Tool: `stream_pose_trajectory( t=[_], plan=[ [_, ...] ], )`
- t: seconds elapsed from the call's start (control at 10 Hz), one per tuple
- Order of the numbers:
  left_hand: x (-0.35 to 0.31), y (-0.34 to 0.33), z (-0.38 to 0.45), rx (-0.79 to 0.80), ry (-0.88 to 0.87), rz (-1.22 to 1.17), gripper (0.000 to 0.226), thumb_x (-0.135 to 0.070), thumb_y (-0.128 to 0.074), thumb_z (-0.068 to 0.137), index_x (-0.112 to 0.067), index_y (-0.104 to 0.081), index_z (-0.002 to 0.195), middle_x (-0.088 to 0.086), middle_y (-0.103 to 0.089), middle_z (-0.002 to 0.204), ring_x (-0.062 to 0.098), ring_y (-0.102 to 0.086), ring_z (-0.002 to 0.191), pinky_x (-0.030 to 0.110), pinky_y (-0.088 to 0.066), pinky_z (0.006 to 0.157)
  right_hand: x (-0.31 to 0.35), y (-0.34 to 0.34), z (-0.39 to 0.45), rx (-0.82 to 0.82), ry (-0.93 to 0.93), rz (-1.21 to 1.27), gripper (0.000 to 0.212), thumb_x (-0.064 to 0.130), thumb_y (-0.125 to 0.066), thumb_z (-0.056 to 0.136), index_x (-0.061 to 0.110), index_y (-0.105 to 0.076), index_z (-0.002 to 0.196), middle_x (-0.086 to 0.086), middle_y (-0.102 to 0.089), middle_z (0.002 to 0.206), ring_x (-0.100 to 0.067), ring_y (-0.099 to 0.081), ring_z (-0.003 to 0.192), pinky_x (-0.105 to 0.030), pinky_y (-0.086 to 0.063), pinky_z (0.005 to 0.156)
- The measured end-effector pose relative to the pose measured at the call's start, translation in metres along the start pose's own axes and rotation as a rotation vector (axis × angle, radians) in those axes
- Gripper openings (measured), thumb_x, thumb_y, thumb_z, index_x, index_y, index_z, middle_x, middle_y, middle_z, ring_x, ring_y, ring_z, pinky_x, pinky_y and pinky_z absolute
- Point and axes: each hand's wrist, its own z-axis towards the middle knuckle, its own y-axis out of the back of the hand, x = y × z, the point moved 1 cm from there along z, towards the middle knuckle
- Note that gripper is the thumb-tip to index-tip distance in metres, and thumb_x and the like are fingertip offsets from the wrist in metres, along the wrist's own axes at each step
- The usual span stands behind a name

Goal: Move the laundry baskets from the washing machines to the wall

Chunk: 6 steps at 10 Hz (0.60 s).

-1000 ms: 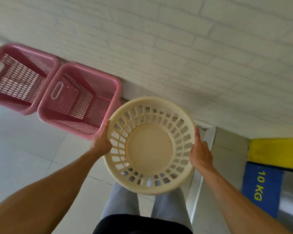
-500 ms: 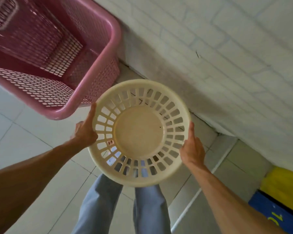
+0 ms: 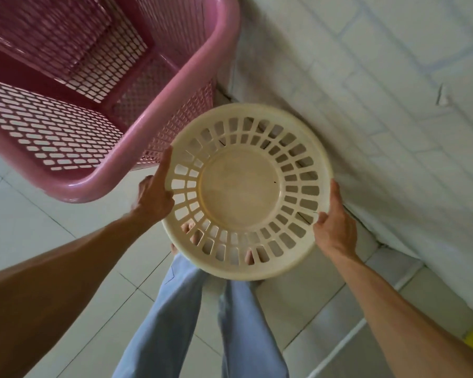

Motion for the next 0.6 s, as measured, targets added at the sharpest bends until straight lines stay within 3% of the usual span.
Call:
stream_pose_trajectory(
  t=[0.1,0.2,0.3,0.4,0.5,0.6],
  plan=[
    [0.005,-0.003,0.006,-0.048,-0.076,-0.008,0.092,0.012,-0.059,0.081,-0.008,-0.007,0.155,0.027,-0.067,0.103,0.036,-0.068,0.069,0.052,-0.059,0.06,0.003,-0.008,0.01,-0.007,0.007,0.027,0.088,0.013,-0.061,0.096,0.039,-0.006,0.16,-0.01,-0.072,0.112,-0.01,-0.05,0.073,-0.027,-0.044,0.067],
    [0.004,-0.004,0.007,-0.024,-0.042,-0.016,0.096,0.012,-0.059,0.082,-0.014,-0.001,0.155,0.025,-0.066,0.103,0.033,-0.067,0.068,0.05,-0.059,0.059,0.008,-0.011,0.013,-0.058,-0.003,0.019,0.088,0.016,-0.062,0.096,0.041,-0.006,0.159,-0.006,-0.067,0.101,-0.004,-0.044,0.066,-0.019,-0.034,0.055],
    [-0.004,0.0,0.01,0.019,-0.001,-0.005,0.102,0.012,-0.061,0.081,-0.014,0.003,0.155,0.027,-0.065,0.107,0.031,-0.065,0.068,0.045,-0.058,0.06,0.012,-0.006,0.014,0.006,-0.037,0.036,0.087,0.015,-0.059,0.098,0.044,-0.004,0.158,0.003,-0.056,0.096,0.003,-0.043,0.063,-0.017,-0.029,0.049],
    [-0.015,0.008,0.003,0.11,0.137,0.047,0.112,0.005,-0.066,0.079,-0.028,0.01,0.154,0.028,-0.061,0.107,0.024,-0.059,0.069,0.031,-0.05,0.052,0.025,0.008,0.004,0.073,-0.069,0.065,0.088,0.014,-0.059,0.098,0.043,-0.003,0.159,-0.005,-0.061,0.123,-0.016,-0.062,0.087,-0.023,-0.044,0.062],
    [-0.045,0.036,-0.019,0.171,0.317,0.102,0.104,-0.006,-0.064,0.084,-0.046,0.007,0.15,0.022,-0.041,0.128,0.02,-0.046,0.085,0.022,-0.042,0.052,0.051,0.033,-0.024,0.042,-0.013,0.077,0.087,0.024,-0.06,0.099,0.042,0.0,0.159,-0.011,-0.045,0.152,-0.028,-0.056,0.126,-0.037,-0.05,0.085],
    [-0.08,0.059,-0.043,0.232,0.291,0.1,0.097,-0.01,-0.063,0.086,-0.049,-0.001,0.149,0.017,-0.035,0.136,0.024,-0.039,0.103,0.032,-0.042,0.074,0.076,0.059,-0.064,0.074,0.116,0.027,0.081,0.034,-0.054,0.101,0.042,0.003,0.159,-0.013,-0.041,0.154,-0.029,-0.053,0.127,-0.038,-0.05,0.084]
  ],
)
